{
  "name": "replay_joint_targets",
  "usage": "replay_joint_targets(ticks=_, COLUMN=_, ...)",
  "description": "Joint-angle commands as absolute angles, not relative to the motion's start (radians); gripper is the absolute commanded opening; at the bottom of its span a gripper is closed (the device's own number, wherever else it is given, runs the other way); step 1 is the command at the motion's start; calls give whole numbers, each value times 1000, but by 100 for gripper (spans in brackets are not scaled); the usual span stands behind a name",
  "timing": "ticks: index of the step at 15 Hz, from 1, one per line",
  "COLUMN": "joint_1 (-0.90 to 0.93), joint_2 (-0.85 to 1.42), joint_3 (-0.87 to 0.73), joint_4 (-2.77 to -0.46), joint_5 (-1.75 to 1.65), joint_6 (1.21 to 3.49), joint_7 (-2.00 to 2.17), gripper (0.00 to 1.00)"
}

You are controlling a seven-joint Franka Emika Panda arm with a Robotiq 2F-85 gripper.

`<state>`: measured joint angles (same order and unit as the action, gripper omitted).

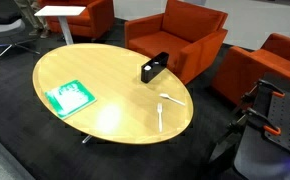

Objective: Pick up the fork on the left from the table and place it inside the black cutlery holder

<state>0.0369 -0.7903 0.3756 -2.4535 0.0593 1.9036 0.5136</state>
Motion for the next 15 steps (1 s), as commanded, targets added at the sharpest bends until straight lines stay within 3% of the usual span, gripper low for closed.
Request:
replay_joint_targets(ticks=1, joint_1=47, joint_2=-786, joint_3=368, joint_4=-2451, joint_5=52, joint_6=1901, joint_7=520, gripper=100)
replay_joint_targets(ticks=8, joint_1=33, joint_2=-747, joint_3=377, joint_4=-2463, joint_5=54, joint_6=1908, joint_7=540, gripper=100)
replay_joint_targets(ticks=15, joint_1=41, joint_2=-516, joint_3=409, joint_4=-2580, joint_5=118, joint_6=2150, joint_7=694, gripper=100)
